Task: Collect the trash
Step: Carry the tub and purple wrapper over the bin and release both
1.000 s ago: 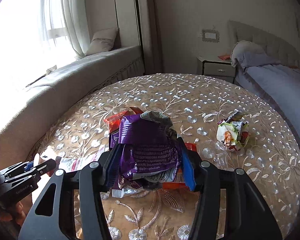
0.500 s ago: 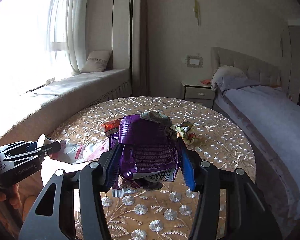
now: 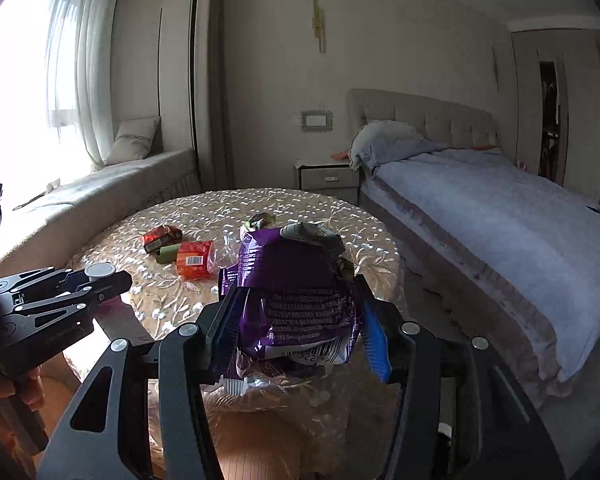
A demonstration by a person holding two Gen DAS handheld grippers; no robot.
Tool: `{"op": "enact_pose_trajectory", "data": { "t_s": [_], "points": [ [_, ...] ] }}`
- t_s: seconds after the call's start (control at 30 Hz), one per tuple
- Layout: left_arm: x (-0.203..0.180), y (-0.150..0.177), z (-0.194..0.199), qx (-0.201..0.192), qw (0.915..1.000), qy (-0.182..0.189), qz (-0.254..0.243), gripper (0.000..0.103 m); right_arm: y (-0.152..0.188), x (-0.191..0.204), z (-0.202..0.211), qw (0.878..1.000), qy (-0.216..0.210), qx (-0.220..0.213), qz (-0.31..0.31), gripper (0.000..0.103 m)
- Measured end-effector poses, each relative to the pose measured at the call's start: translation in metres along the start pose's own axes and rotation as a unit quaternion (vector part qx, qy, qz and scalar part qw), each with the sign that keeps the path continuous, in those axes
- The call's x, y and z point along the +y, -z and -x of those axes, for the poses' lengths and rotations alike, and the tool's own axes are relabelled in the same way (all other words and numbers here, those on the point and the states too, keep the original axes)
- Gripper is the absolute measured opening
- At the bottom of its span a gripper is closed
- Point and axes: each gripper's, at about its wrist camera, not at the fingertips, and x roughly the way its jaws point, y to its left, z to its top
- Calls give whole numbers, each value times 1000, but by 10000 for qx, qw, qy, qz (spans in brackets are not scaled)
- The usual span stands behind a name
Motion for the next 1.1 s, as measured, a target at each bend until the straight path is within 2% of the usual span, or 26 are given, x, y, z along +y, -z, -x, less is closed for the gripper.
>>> {"op": "enact_pose_trajectory", "data": {
  "t_s": [0.23, 0.47, 0.73, 0.97, 1.1],
  "points": [
    [-74, 6, -22, 191, 9963, 510, -668, 26, 37, -61, 20, 9954, 766, 380, -422, 54],
    [-153, 17, -48, 351, 9829, 1064, -1458, 26, 87, -116, 29, 9832, 1286, 934, -894, 54],
    [-230, 52, -90, 752, 9573, 1721, -2199, 26, 139, -160, 27, 9678, 1724, 1613, -873, 54],
    [-284, 93, -139, 1303, 9308, 2004, -2764, 26, 182, -186, 6, 9537, 1882, 2249, -666, 54],
    [-303, 112, -158, 1588, 9190, 2094, -2939, 26, 205, -199, -7, 9472, 1841, 2526, -714, 54]
  ]
}}
